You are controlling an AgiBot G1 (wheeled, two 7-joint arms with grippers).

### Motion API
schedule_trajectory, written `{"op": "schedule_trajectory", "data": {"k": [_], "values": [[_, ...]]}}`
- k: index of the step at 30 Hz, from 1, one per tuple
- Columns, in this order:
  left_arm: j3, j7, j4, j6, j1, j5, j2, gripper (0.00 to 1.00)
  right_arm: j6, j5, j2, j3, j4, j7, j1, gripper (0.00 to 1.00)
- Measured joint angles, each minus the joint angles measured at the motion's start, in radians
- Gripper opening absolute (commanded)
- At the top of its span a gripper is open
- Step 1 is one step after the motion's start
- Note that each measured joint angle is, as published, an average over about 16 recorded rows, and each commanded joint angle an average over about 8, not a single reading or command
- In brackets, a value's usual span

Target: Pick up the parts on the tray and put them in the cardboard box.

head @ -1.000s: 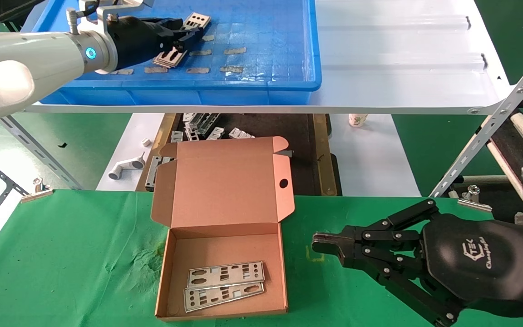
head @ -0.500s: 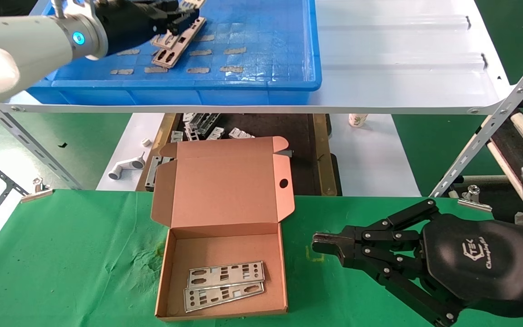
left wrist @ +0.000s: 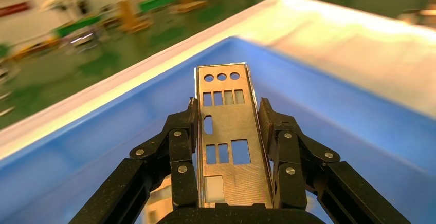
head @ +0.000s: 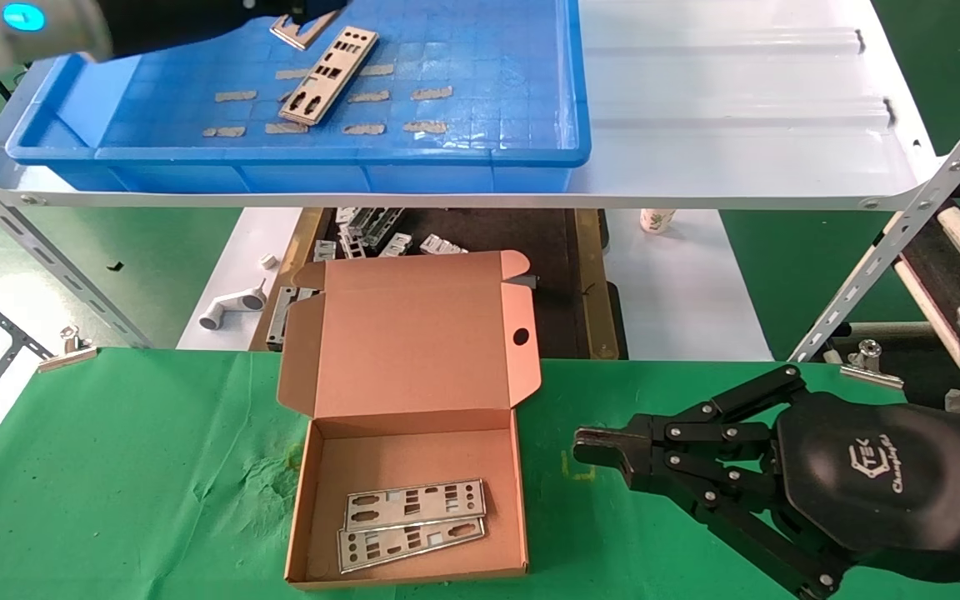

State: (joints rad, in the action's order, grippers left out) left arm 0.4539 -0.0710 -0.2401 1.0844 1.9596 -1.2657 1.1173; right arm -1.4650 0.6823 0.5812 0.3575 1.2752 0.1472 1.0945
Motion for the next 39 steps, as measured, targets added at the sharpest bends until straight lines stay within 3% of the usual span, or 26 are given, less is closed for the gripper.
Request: {"op": "schedule_trajectory", "data": {"k": [9,16,27,39], "values": [[0.017,-0.017,-0.209,0.337,-0.061,0.026,-0.126,0.00,0.000,0.000,0.000,0.000,0.000,0.000,0.000,0.00],[0.071,-0.012,-0.387,0.463,-0.166,0.028,-0.188,0.00,0.000,0.000,0.000,0.000,0.000,0.000,0.000,0.00],[0.186,0.005,-0.557,0.380,-0.389,-0.054,-0.189,0.00,0.000,0.000,0.000,0.000,0.000,0.000,0.000,0.00],[0.258,-0.019,-0.507,0.238,-0.501,-0.171,-0.093,0.01,0.000,0.000,0.000,0.001,0.000,0.000,0.000,0.00]]}}
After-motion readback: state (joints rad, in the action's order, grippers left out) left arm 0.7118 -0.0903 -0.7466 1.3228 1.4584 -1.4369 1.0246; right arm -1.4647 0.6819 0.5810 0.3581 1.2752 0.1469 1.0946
